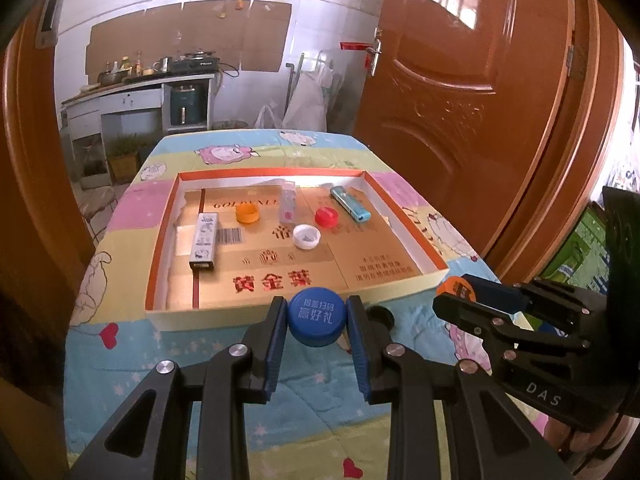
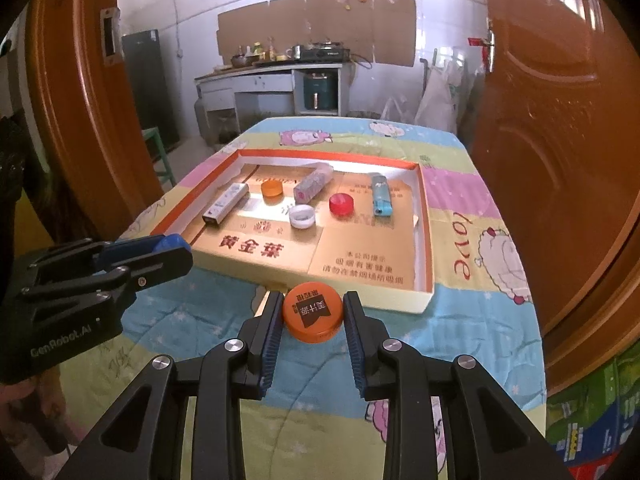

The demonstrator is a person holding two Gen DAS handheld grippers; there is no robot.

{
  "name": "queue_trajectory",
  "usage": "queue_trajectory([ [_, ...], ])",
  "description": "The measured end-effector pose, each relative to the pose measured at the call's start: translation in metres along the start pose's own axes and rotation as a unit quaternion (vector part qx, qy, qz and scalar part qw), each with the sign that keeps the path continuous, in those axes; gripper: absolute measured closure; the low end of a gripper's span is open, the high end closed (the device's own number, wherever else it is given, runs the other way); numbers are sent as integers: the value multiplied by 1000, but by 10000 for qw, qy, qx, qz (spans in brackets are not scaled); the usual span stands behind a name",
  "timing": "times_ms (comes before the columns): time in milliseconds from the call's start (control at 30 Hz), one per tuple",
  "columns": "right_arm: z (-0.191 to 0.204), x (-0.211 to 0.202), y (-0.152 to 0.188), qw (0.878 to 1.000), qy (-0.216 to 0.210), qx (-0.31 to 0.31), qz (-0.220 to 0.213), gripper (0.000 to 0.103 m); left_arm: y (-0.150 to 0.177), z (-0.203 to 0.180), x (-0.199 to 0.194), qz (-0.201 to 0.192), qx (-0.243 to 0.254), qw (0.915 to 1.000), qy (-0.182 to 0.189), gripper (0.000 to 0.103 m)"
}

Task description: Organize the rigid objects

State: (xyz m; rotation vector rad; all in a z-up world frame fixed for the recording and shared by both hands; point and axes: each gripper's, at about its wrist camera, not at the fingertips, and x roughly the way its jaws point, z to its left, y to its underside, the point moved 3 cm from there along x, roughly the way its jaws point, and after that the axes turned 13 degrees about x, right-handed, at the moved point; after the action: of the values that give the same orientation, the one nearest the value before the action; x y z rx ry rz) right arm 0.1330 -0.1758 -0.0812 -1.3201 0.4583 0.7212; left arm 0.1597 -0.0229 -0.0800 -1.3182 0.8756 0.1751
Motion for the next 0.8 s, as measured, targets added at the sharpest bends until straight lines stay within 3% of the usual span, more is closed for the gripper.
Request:
queue_trajectory([
  [800,-15,34,-46,9999,59,37,-108,72,-33,26,37,72,-9,9999,-89,73],
])
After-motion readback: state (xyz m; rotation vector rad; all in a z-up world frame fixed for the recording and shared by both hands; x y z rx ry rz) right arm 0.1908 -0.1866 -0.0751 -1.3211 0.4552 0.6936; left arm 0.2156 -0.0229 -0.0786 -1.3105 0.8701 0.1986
